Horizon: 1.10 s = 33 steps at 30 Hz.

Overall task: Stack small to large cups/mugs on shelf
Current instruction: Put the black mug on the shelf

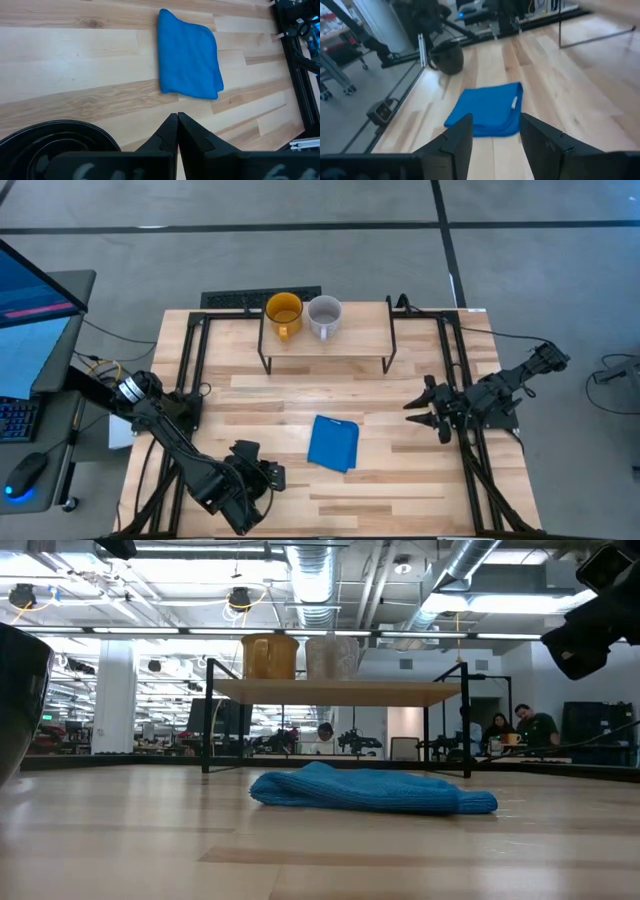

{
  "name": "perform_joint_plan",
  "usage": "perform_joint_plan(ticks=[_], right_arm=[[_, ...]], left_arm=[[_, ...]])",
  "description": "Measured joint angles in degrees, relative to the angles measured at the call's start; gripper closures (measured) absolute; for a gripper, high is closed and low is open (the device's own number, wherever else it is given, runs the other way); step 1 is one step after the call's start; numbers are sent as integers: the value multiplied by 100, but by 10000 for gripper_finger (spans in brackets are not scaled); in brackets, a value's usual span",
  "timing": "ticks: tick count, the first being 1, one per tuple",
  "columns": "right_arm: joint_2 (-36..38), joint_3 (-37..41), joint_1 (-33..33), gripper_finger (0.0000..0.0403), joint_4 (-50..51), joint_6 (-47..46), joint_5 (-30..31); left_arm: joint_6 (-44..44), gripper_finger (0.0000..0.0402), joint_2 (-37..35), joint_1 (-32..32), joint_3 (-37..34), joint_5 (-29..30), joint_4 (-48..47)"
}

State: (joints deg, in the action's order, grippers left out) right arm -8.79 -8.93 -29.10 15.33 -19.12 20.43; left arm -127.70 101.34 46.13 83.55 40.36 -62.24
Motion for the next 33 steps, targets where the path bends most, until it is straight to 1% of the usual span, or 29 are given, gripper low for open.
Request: perform_joint_plan(ticks=[5, 7, 11, 19, 22, 28, 30, 33], right_arm=[[218, 0, 0, 221, 49, 162, 853], [229, -2, 0, 221, 50, 162, 1040], [247, -2, 0, 221, 53, 160, 1055], [246, -2, 0, 221, 68, 160, 1051], [246, -2, 0, 221, 72, 160, 1051], [246, -2, 0, 221, 89, 160, 1051], [246, -2, 0, 221, 87, 160, 1051], [246, -4, 0, 221, 87, 158, 1049]], left_arm=[[11, 401, 0, 0, 0, -2, 4], [59, 401, 0, 0, 0, -31, 4], [167, 401, 0, 0, 0, -244, 9], [295, 401, -1, 0, 0, -891, -4], [457, 401, 0, 0, 0, -911, 4], [439, 401, 0, 0, 0, -907, 4], [409, 393, 0, 0, 0, -878, 4], [353, 367, -1, 0, 0, -817, 13]])
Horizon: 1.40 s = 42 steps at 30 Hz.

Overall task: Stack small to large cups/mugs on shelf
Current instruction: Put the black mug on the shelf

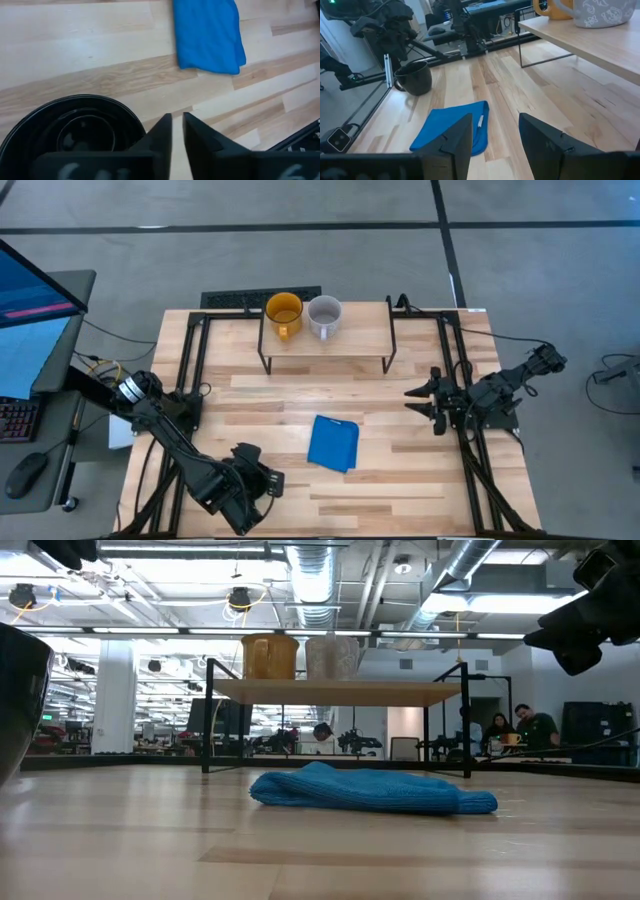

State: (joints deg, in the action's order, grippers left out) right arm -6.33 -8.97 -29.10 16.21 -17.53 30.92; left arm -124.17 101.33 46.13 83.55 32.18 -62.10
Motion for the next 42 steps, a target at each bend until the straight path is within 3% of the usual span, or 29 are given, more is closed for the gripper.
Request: perform_joint_plan(ticks=[10, 18, 24, 32, 42], right_arm=[[0, -2, 0, 221, 2, 0, 0], [-2, -2, 0, 221, 4, -1, 0], [-2, -2, 0, 221, 4, 2, -1], [-2, -2, 0, 221, 4, -1, -1], [-2, -4, 0, 221, 11, 2, 63]], left_arm=[[-3, 249, -2, 84, 1, -249, 739], [51, 231, -6, 337, 607, 410, 353], [-3, 230, -6, 369, 916, 336, -35], [-514, 230, -6, 439, 962, -609, -374], [-792, 230, -6, 687, 962, -1833, 306]])
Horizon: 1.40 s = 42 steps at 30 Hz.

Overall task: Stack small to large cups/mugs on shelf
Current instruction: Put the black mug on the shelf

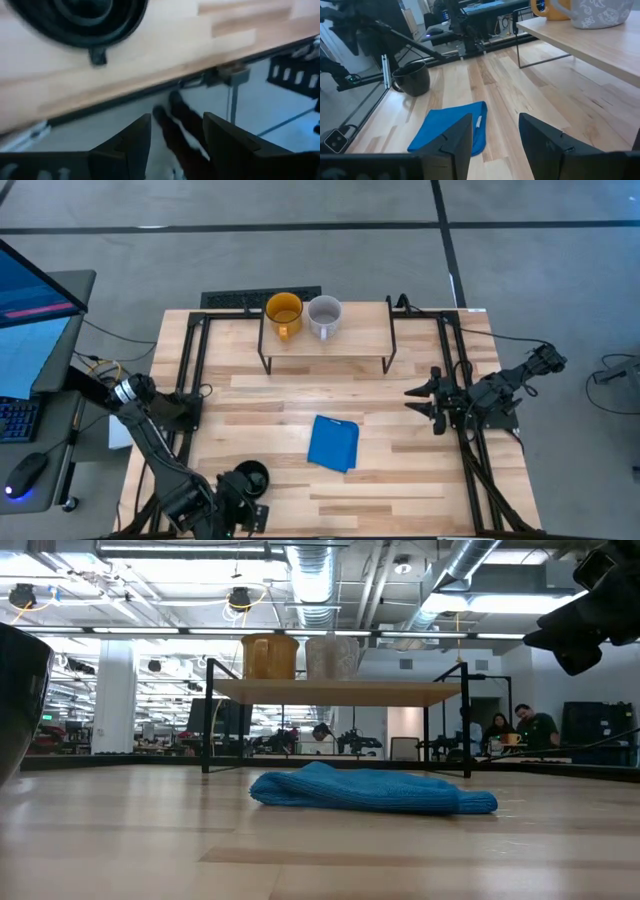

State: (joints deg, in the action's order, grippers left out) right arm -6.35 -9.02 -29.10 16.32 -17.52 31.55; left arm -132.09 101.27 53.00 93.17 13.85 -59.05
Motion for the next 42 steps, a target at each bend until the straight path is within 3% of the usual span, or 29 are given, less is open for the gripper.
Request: perform_joint_plan(ticks=[4, 18, 24, 42], right_arm=[[0, 0, 0, 221, 76, 0, 3], [0, 0, 0, 221, 227, -240, 1], [0, -1, 0, 221, 162, -240, 3], [0, -1, 0, 221, 160, -199, 0]], left_arm=[[-97, 230, 0, 0, 0, -451, 3], [-85, 230, 824, -199, -2, -821, 178], [-131, 230, 958, -221, -4, -1573, 165], [1569, 230, 949, -277, -4, -1260, 721]])
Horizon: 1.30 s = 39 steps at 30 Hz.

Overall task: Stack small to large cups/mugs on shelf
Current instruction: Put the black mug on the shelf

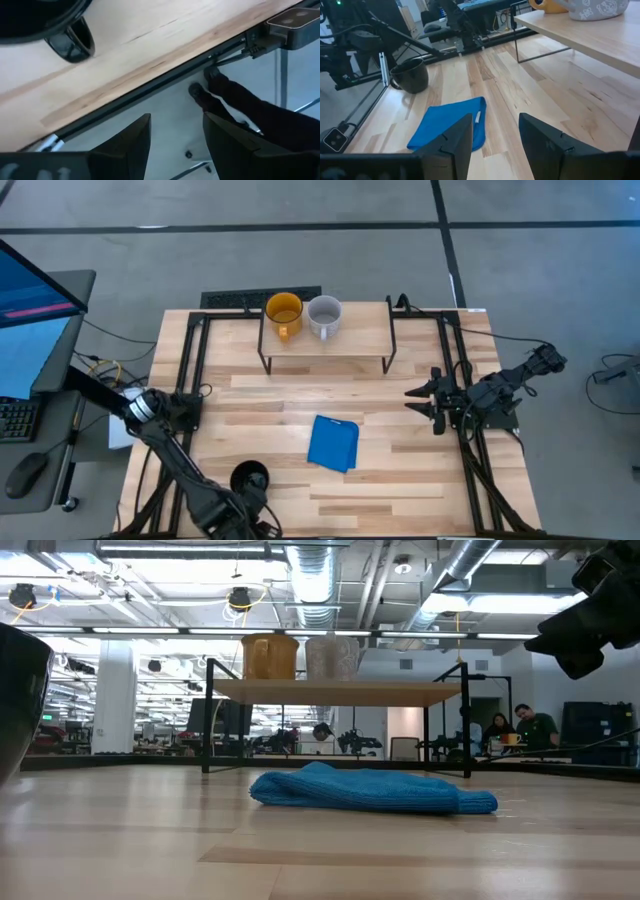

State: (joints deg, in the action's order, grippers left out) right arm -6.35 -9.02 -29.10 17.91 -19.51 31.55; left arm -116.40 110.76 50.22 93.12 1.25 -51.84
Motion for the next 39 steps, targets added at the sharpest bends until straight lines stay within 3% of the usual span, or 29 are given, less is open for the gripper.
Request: perform_joint_plan(ticks=[7, 15, 21, 25, 30, 39], right_arm=[[0, 1, 0, 221, 0, 0, 2], [0, 1, 0, 221, -44, 0, 0], [0, 1, 0, 221, -46, 0, -1], [2, 1, 0, 221, -44, 0, 0], [0, 1, 0, 221, -39, 0, 0], [2, 1, 0, 221, -42, -134, -5]], left_arm=[[763, 230, -21, -230, 0, -440, -462], [2098, 230, -176, -613, 126, -664, -2005], [3264, 230, -233, -844, 797, 14, -3886], [4420, 230, -283, -1048, 813, 416, -3739], [5007, 230, -295, -1394, 607, 452, -3822], [5628, 230, -295, -1707, -92, -306, -3785]])
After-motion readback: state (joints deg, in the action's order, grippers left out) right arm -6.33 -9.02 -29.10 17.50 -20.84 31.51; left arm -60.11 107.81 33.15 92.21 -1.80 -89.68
